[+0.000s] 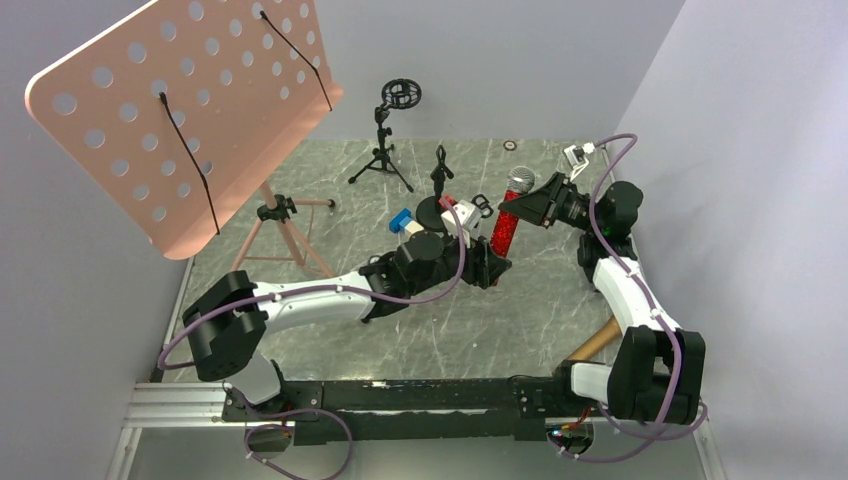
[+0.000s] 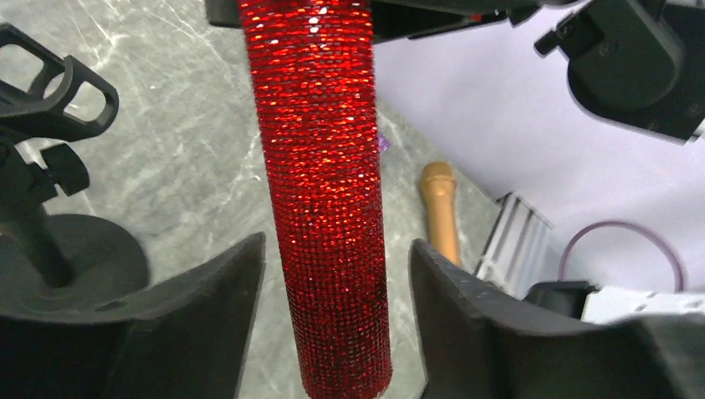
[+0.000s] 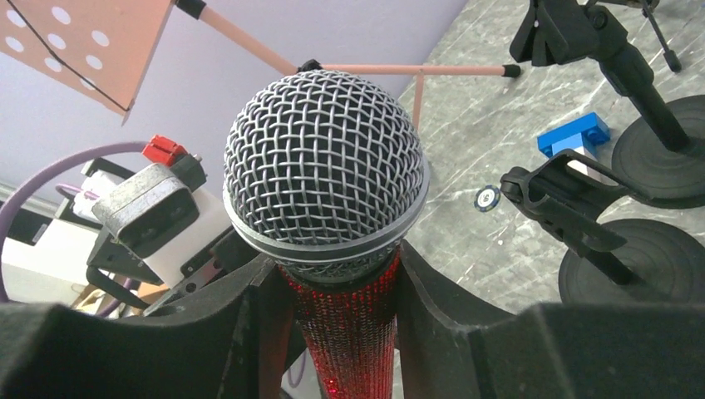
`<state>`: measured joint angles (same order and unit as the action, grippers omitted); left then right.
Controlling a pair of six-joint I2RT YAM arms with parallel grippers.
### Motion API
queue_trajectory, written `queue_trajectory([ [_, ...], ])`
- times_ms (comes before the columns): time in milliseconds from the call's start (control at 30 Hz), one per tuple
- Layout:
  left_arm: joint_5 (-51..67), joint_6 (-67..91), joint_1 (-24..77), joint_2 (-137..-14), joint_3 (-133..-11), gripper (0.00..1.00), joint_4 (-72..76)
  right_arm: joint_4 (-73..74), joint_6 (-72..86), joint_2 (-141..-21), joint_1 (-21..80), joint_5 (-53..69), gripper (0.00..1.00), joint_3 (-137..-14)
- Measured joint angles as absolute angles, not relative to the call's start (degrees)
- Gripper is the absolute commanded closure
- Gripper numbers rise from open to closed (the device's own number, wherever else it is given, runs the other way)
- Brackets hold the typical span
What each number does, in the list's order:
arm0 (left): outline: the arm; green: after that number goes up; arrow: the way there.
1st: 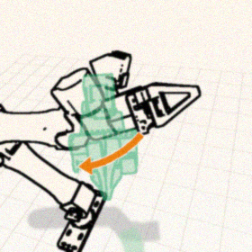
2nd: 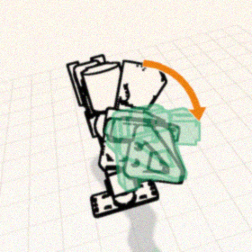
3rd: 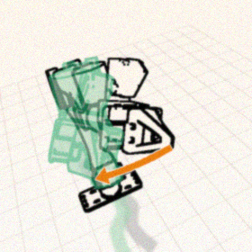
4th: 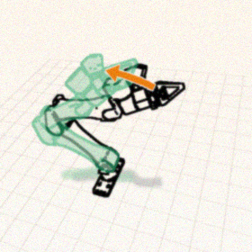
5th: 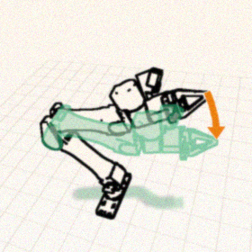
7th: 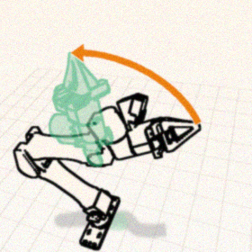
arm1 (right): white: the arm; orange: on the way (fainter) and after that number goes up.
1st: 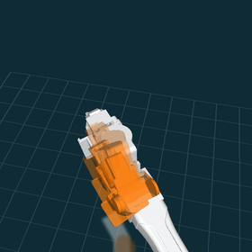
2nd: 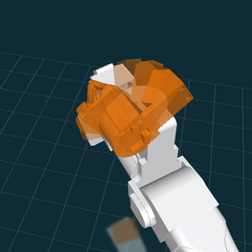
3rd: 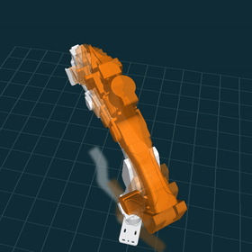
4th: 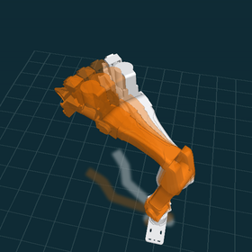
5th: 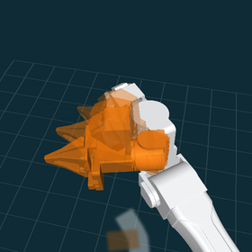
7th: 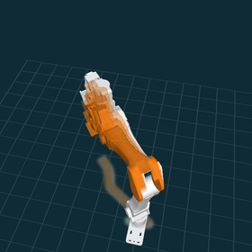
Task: Attach the microphones to the stand
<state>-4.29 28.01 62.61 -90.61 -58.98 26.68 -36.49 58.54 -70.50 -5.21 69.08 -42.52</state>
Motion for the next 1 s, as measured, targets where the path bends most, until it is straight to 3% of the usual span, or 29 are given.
queue_trajectory([
  [167,-1.8,26.2,62.2,-86.7,-56.1,0.01,23.9,-29.3,51.6,-70.2,-5.2,70.0,0.93,-43.2],
  [367,-1.4,22.9,59.6,-70.0,-48.3,0.01,17.8,-11.8,34.7,-69.4,-5.5,70.0,0.93,-47.4],
  [533,-3.4,22.7,54.8,-63.4,-41.9,0.12,18.2,0.3,21.8,-68.4,-6.1,69.9,0.92,-51.1],
  [733,-7.2,21.6,51.1,-71.7,-35.9,0.19,21.9,6.0,15.1,-67.5,-7.3,70.0,0.92,-51.4],
  [1000,-9.6,18.8,46.5,-89.7,-46.3,0.20,28.2,7.3,13.8,-67.2,-8.6,70.1,0.92,-51.4],
])
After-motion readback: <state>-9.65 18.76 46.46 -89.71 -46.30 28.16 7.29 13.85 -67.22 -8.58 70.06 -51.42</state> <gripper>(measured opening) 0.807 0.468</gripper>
